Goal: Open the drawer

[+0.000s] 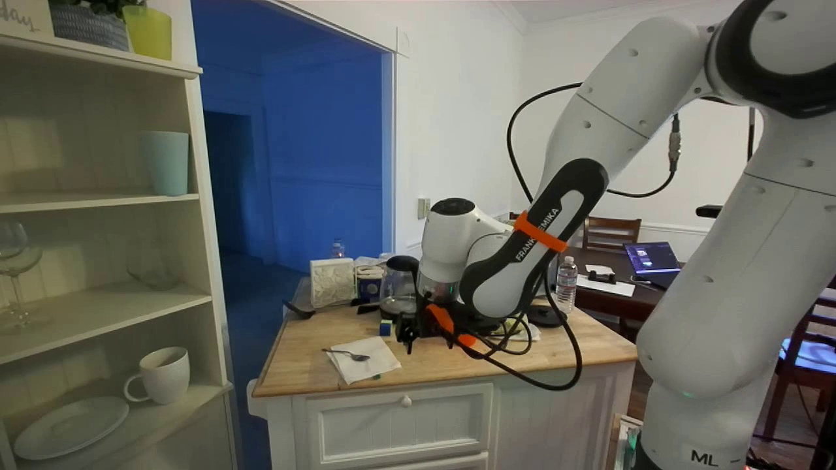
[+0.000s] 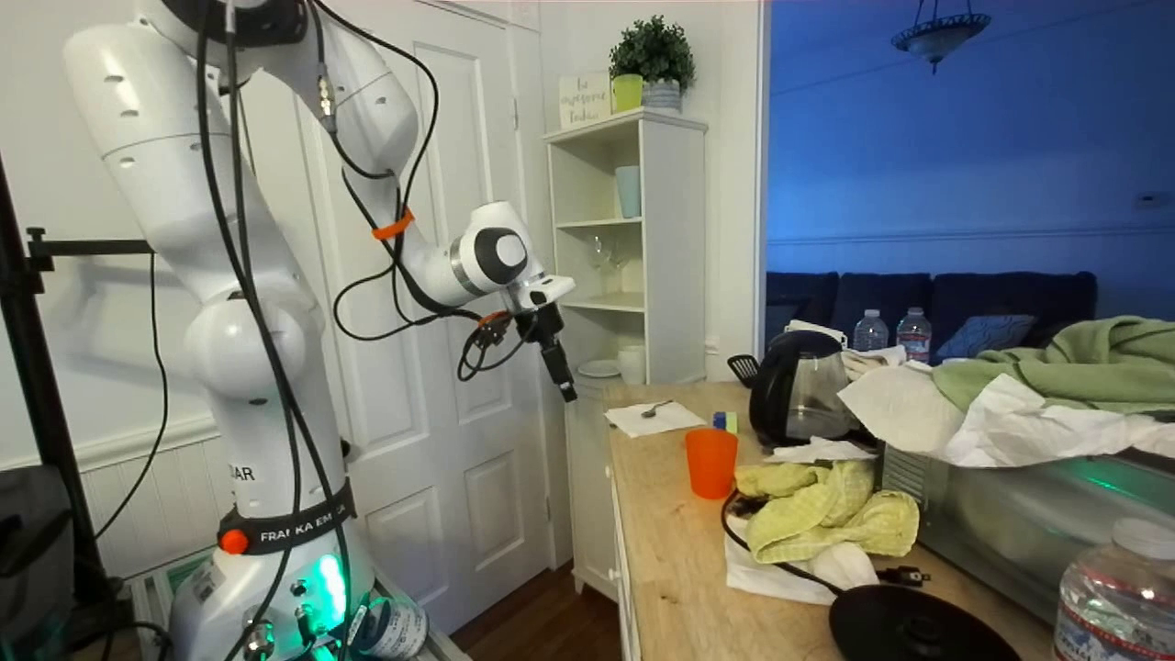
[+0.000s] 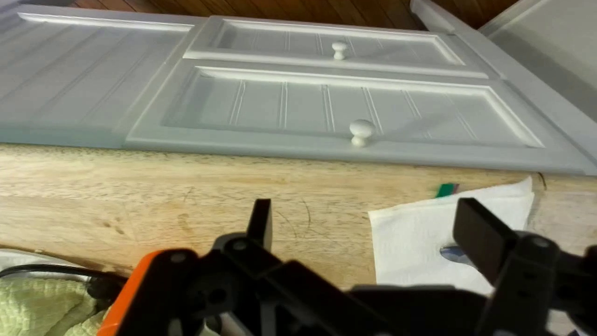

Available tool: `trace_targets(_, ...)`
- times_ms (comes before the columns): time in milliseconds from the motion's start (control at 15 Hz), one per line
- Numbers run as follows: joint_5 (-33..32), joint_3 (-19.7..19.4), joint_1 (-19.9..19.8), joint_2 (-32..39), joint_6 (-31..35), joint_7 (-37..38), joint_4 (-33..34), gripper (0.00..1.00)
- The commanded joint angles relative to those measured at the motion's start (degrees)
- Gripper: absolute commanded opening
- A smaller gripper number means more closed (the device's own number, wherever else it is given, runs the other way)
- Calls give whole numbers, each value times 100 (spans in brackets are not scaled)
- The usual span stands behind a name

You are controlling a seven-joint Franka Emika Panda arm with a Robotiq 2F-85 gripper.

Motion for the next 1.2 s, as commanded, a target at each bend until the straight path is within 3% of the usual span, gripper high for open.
trace_targets(0,-1591,821,-1066,490,229,1123,3,100)
trace_targets(67,-2055,886,-1225,647,183,1335,5,100)
trace_targets(133,-1358,671,-868,411,88,864,5,100)
trace_targets(267,-1796,789,-1112,604,88,1099,6,100)
trace_targets(600,-1844,826,-1147,663,89,1107,25,100)
trace_targets(733,-1944,887,-1265,873,134,1630,135,100)
trace_targets(1133,-3278,946,-1565,1502,279,3572,406,100)
